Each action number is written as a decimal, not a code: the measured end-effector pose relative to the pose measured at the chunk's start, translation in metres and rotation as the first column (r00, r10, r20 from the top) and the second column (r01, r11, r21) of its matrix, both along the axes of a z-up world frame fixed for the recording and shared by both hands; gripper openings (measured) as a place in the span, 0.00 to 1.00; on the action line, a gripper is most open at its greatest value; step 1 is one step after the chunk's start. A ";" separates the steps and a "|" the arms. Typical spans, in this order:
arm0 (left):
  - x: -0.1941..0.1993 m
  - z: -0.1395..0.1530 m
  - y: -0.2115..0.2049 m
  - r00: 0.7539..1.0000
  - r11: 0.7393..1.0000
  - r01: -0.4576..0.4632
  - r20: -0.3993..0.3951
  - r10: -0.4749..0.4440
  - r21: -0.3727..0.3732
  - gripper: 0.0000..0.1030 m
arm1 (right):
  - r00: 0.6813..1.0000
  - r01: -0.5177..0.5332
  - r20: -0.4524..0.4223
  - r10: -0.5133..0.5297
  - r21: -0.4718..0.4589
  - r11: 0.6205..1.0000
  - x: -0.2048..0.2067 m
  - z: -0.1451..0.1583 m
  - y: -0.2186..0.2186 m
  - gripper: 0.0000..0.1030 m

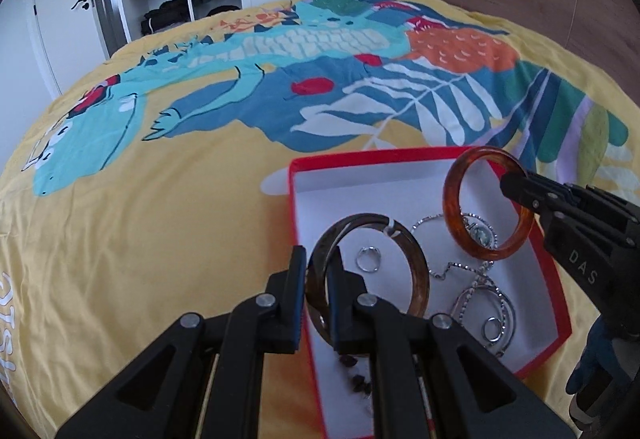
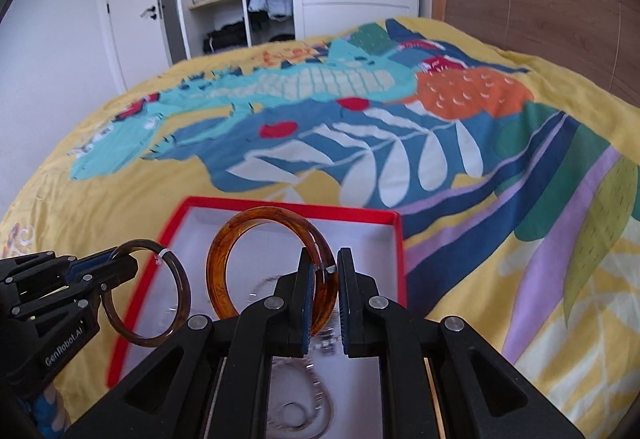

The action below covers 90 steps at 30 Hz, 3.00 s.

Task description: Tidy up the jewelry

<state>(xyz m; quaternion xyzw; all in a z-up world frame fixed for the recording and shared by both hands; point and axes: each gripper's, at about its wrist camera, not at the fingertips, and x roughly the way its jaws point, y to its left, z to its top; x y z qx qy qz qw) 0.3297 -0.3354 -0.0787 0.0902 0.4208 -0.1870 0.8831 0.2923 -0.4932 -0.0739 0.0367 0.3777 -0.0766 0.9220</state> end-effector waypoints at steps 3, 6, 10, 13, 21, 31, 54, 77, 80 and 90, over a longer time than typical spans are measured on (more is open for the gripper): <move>0.005 -0.011 -0.009 1.000 1.000 0.005 -0.016 -0.005 0.022 0.09 | 0.999 0.008 -0.038 -0.008 0.006 1.000 0.010 -0.011 -0.006 0.11; 0.009 -0.020 -0.012 0.999 1.000 0.008 -0.049 -0.007 0.022 0.09 | 0.997 0.016 -0.079 -0.015 0.007 1.000 0.017 -0.021 -0.008 0.11; 0.010 -0.028 -0.015 0.997 1.000 0.014 -0.075 -0.012 0.027 0.09 | 0.993 0.023 -0.119 -0.022 0.002 1.000 0.019 -0.033 -0.010 0.11; 0.011 -0.034 -0.016 0.996 0.999 0.009 -0.086 -0.006 0.031 0.09 | 0.990 0.030 -0.137 -0.029 0.008 1.000 0.019 -0.037 -0.011 0.11; 0.011 -0.033 -0.015 0.996 1.000 0.006 -0.087 -0.004 0.024 0.11 | 0.985 0.042 -0.170 -0.043 -0.014 0.999 0.020 -0.040 -0.011 0.12; 0.000 -0.021 -0.007 0.996 0.998 0.021 -0.086 -0.026 -0.056 0.19 | 0.988 0.062 -0.139 -0.062 -0.004 0.998 0.010 -0.028 -0.010 0.35; -0.094 0.112 0.108 0.983 0.990 -0.121 0.129 0.129 -0.069 0.37 | 0.998 0.055 0.021 -0.055 -0.003 0.998 -0.095 0.087 0.069 0.65; -0.278 0.197 0.285 0.907 0.947 -0.301 0.274 0.320 -0.107 0.42 | 0.976 -0.173 0.127 0.177 -0.037 0.984 -0.235 0.158 0.234 0.75; -0.293 0.198 0.293 0.906 0.946 -0.301 0.272 0.323 -0.122 0.42 | 0.971 -0.199 0.127 0.203 -0.045 0.979 -0.248 0.158 0.245 0.76; -0.318 0.186 0.306 0.912 0.934 -0.327 0.209 0.352 -0.146 0.45 | 0.962 -0.248 0.105 0.250 -0.034 0.968 -0.270 0.145 0.261 0.78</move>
